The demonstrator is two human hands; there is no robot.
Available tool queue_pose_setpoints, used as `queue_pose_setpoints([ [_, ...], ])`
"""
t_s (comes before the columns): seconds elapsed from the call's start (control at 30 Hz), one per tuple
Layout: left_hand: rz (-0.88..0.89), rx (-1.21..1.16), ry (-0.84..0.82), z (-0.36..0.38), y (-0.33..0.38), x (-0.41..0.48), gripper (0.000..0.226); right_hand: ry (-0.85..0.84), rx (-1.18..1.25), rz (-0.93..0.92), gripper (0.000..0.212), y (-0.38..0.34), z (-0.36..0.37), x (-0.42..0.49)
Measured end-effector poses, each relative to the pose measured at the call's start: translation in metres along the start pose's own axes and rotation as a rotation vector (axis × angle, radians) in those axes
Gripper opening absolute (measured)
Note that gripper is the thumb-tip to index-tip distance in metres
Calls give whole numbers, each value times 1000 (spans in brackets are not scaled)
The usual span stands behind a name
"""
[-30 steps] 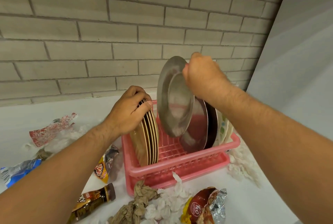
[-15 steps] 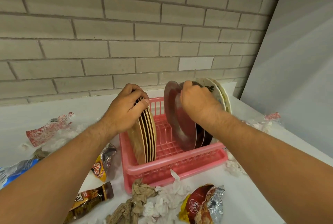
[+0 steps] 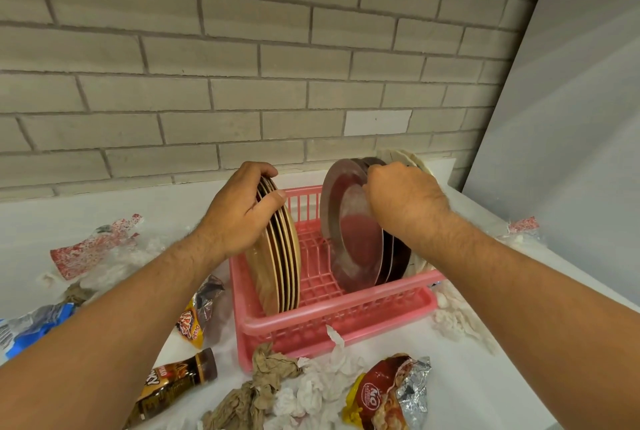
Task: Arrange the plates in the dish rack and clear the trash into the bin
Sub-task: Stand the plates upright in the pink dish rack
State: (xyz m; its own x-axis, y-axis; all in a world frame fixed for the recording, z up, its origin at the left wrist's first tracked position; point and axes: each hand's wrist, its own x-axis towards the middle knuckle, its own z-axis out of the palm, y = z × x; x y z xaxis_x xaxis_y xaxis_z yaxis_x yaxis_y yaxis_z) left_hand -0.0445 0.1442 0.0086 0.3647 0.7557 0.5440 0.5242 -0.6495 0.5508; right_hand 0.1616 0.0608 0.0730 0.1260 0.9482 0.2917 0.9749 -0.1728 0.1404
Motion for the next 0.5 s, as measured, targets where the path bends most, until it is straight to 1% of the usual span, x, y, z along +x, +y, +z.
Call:
queue_pose_setpoints([
  [0.13, -19, -29, 16, 1, 1, -2, 38, 49, 15, 11, 17, 1, 3, 2],
  [0.23, -16, -46, 31, 2, 1, -3, 34, 107, 85, 20, 27, 0, -3, -1],
  [0.33, -7, -47, 34, 2, 1, -2, 33, 208, 179, -49, 30, -12, -5, -9],
  [0.4, 9, -43, 28, 2, 0, -1, 32, 164, 358, -114, 32, -29, 2, -15],
  [0.5, 25, -38, 23, 3, -3, 1, 33, 15, 720, -99, 34, -55, 24, -20],
])
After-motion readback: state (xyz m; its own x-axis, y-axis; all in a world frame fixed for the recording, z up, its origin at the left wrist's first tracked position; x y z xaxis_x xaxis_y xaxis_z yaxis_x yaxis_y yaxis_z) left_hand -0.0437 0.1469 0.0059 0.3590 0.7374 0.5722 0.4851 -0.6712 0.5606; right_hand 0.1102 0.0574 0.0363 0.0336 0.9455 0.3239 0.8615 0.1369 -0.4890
